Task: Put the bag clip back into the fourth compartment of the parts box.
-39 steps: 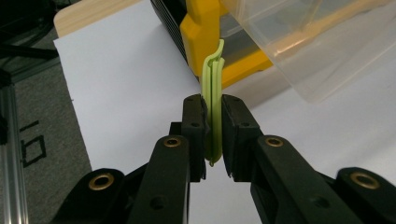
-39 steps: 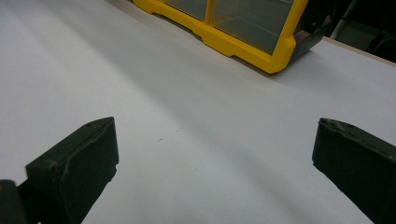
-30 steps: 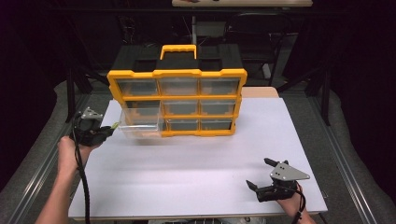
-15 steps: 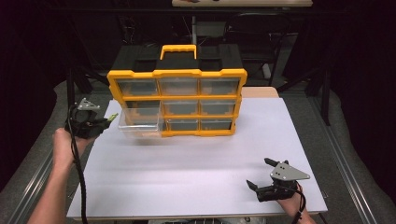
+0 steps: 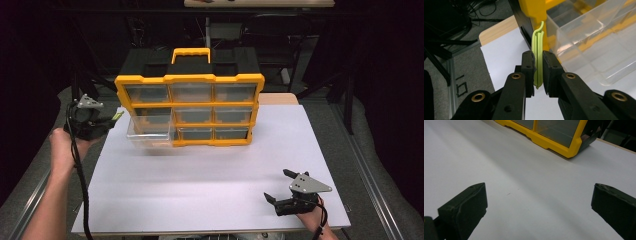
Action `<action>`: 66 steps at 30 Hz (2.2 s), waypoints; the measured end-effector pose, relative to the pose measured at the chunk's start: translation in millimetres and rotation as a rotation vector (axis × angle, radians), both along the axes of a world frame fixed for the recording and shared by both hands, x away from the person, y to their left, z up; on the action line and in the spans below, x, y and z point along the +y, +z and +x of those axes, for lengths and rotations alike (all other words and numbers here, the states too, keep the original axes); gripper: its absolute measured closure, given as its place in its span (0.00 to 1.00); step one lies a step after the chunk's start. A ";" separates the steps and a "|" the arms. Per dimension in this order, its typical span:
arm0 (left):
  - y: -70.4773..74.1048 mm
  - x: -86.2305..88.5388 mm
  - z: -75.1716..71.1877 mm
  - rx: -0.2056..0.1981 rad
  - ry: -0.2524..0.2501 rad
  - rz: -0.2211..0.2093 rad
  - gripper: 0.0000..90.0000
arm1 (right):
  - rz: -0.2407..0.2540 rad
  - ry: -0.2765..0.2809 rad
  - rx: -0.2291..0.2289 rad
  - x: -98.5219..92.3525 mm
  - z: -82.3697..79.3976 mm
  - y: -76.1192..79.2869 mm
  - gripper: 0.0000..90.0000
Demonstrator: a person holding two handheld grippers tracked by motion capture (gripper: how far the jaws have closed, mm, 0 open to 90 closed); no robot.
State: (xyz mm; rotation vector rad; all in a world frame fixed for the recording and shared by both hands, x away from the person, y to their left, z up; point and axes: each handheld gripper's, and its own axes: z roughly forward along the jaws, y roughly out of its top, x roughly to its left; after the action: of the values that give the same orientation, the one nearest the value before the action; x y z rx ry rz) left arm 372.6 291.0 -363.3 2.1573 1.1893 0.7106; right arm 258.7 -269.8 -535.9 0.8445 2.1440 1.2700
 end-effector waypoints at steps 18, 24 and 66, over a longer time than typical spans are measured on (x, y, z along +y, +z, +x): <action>13.7 -21.7 -2.7 -0.019 -0.046 0.009 0.90 | -0.001 -0.004 -0.002 0.2 -0.1 0.1 0.00; 15.4 -32.9 -3.1 -0.025 -0.077 0.013 0.90 | -0.004 -0.006 0.002 0.1 -0.1 0.0 0.00; 3.2 -51.4 -14.1 -0.052 -0.190 -0.054 0.04 | -0.009 -0.003 0.011 1.3 0.0 -0.3 0.00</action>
State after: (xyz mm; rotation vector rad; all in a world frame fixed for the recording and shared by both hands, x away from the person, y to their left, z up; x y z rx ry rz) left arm 358.5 239.6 -360.1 2.1582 0.9513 0.6403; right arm 258.6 -268.5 -536.2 0.8525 2.1553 1.2563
